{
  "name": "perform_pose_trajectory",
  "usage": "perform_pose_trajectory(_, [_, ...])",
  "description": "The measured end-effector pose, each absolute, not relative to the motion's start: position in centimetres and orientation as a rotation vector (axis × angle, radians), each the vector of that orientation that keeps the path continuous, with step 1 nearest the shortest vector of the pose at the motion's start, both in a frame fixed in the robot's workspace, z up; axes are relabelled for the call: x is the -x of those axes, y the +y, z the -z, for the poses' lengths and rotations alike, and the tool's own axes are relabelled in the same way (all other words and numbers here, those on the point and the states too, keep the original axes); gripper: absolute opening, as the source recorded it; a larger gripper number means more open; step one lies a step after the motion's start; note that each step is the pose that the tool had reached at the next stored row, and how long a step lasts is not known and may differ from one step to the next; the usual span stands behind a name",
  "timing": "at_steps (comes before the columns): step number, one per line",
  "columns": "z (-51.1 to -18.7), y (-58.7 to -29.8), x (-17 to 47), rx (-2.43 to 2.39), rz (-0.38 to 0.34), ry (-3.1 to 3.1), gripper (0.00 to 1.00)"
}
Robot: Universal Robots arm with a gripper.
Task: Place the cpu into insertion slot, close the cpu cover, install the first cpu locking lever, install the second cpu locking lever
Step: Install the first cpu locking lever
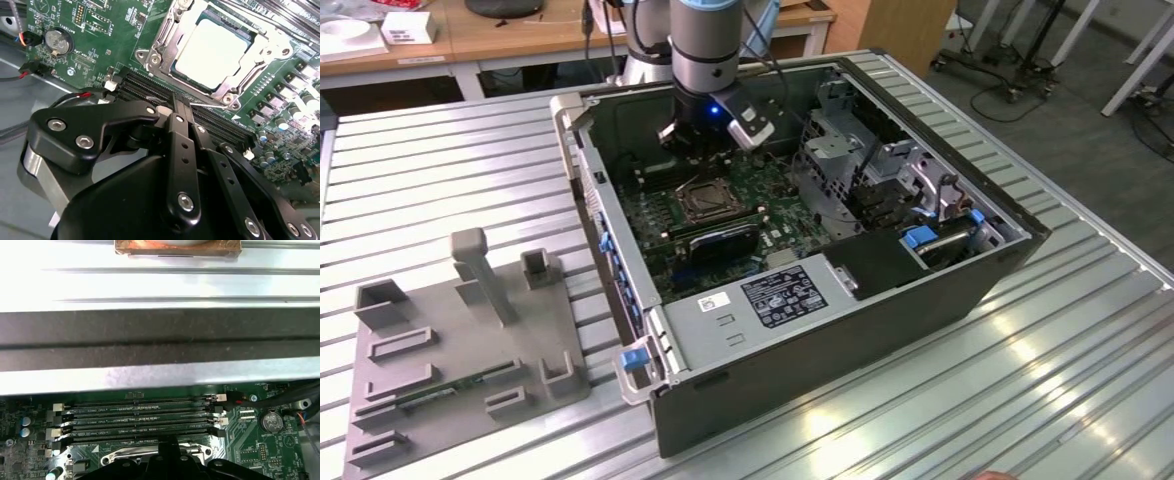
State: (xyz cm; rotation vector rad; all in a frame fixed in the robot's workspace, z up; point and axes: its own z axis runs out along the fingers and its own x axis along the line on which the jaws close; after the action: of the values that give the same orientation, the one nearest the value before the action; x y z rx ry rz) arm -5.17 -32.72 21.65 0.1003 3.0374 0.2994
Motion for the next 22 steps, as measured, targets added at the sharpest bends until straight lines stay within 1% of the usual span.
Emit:
perform_pose_trajectory(6, [-22.6, -32.7, 5.2, -0.100, -0.299, 3.037, 0.10])
perform_pose_trajectory(13, [-22.8, -32.7, 5.2, -0.100, -0.299, 3.038, 0.10])
perform_pose_trajectory(20, [-23.7, -32.7, 5.2, -0.100, -0.299, 3.036, 0.10])
perform_pose_trajectory(22, [-23.7, -32.7, 5.2, -0.100, -0.312, 3.030, 0.10])
